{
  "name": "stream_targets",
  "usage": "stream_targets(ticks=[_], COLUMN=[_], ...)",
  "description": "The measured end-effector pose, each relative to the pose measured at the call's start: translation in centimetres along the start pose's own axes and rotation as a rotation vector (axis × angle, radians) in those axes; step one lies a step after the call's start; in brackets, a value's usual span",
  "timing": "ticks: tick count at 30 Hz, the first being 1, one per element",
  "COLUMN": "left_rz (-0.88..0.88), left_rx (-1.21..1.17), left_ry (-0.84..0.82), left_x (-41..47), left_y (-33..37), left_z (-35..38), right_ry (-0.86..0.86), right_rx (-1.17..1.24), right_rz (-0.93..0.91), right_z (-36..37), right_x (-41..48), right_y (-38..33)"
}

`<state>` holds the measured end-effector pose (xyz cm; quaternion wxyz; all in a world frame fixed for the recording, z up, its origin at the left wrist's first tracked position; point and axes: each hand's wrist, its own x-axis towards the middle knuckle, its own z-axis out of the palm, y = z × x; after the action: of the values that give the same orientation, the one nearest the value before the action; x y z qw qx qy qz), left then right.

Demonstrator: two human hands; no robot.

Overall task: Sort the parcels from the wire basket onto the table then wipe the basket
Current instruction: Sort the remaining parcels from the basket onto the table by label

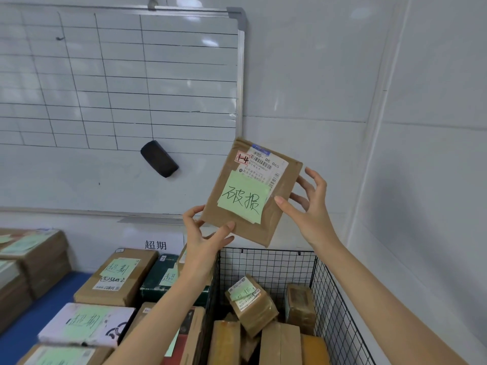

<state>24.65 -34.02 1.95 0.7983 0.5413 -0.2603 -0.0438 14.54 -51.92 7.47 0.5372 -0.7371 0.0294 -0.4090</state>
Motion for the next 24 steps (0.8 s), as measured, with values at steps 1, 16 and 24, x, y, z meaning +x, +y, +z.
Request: stream_targets(ticks=[1, 16, 24], left_rz=[-0.016, -0.098, -0.080], left_rx=[-0.022, 0.210, 0.337], left_ry=[0.006, 0.147, 0.391], left_x=[0.0, -4.4, -9.3], left_y=[0.0, 3.2, 6.1], left_z=[-0.2, -8.4, -15.6], right_ry=[-0.018, -0.349, -0.572], right_rx=[0.003, 0.048, 0.176], right_rz=[-0.005, 0.040, 0.057], right_z=[0.4, 8.4, 16.9], right_x=[-0.1, -1.3, -4.4], right_y=[0.3, 1.1, 0.1])
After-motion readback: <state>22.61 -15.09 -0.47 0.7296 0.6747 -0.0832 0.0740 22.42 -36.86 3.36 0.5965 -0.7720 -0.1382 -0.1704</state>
